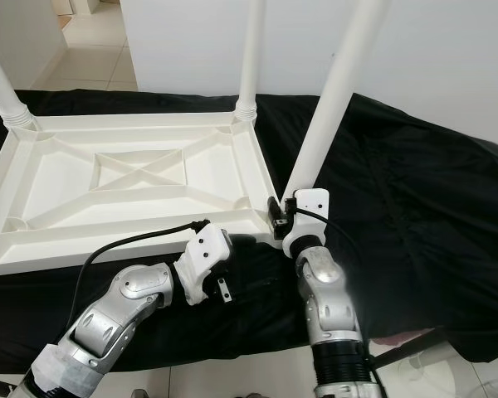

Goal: Building children table

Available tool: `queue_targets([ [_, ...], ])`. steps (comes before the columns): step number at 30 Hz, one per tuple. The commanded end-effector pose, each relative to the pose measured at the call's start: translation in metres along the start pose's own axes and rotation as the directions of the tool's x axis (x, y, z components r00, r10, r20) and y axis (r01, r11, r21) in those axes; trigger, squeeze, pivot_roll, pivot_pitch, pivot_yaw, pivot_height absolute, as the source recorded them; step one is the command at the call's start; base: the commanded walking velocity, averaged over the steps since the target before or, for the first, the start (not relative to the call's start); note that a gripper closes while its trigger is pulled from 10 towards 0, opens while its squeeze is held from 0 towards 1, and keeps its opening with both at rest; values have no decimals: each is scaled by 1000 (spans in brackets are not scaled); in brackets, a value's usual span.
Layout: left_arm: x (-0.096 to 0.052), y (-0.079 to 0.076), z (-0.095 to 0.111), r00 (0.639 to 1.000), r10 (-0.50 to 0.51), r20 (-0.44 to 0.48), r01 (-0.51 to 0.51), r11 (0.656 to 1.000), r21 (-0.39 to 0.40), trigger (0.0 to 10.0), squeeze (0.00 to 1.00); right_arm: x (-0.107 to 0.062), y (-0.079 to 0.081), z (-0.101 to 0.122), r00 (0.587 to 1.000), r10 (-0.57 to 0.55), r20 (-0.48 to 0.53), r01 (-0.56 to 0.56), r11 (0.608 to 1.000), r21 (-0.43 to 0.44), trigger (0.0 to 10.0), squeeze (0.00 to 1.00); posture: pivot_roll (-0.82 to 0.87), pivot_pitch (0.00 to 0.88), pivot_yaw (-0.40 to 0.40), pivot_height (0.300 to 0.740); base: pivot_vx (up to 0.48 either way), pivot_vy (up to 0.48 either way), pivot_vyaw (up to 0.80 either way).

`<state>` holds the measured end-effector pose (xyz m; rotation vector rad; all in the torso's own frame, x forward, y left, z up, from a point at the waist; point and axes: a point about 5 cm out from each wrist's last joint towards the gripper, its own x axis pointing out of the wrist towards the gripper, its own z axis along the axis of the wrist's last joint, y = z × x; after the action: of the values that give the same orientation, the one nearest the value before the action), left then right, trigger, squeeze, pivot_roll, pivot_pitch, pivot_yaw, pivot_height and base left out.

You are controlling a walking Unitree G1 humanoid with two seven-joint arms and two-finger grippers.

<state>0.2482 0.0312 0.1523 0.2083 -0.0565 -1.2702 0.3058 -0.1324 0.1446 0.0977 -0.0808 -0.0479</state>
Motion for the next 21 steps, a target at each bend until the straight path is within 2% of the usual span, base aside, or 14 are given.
queue_targets([
  [1,2,-4,1,1000,-27,-2,27,1000,2,10000,0,-4,-8,-8,997,-72,-28,72,997,20,10000,0,-40,85,-61,740,0,0,0],
  [2,2,-3,1,1000,-27,-2,27,1000,3,10000,0,-9,-1,-11,994,-102,-37,103,994,44,10000,0,-37,82,-62,740,0,0,0],
  [4,2,-3,1,1000,-27,-2,27,1000,3,10000,0,-9,-1,-11,994,-102,-37,103,994,44,10000,0,-37,82,-62,740,0,0,0],
  [6,2,-4,1,1000,-29,-3,29,1000,7,10000,0,-12,10,-13,995,-91,-49,94,993,77,10000,0,-35,76,-63,740,0,0,0],
  [13,4,-5,1,999,-34,-1,34,999,8,10000,0,-9,9,-9,995,-84,-47,87,994,70,10000,0,-34,69,-68,740,0,0,0],
  [14,4,-5,1,999,-34,0,34,999,9,10000,0,-9,9,-8,996,-72,-42,75,994,77,10000,259,-35,67,-70,740,0,0,0],
  [15,4,-5,1,999,-34,0,34,999,9,10000,0,-9,10,-7,997,-69,-40,72,994,81,10000,1000,-34,65,-72,740,0,0,0],
  [21,4,-5,1,999,-33,1,33,999,9,10000,0,-9,11,-1,1000,-30,10,29,997,77,10000,1000,-33,62,-74,740,0,0,0],
])
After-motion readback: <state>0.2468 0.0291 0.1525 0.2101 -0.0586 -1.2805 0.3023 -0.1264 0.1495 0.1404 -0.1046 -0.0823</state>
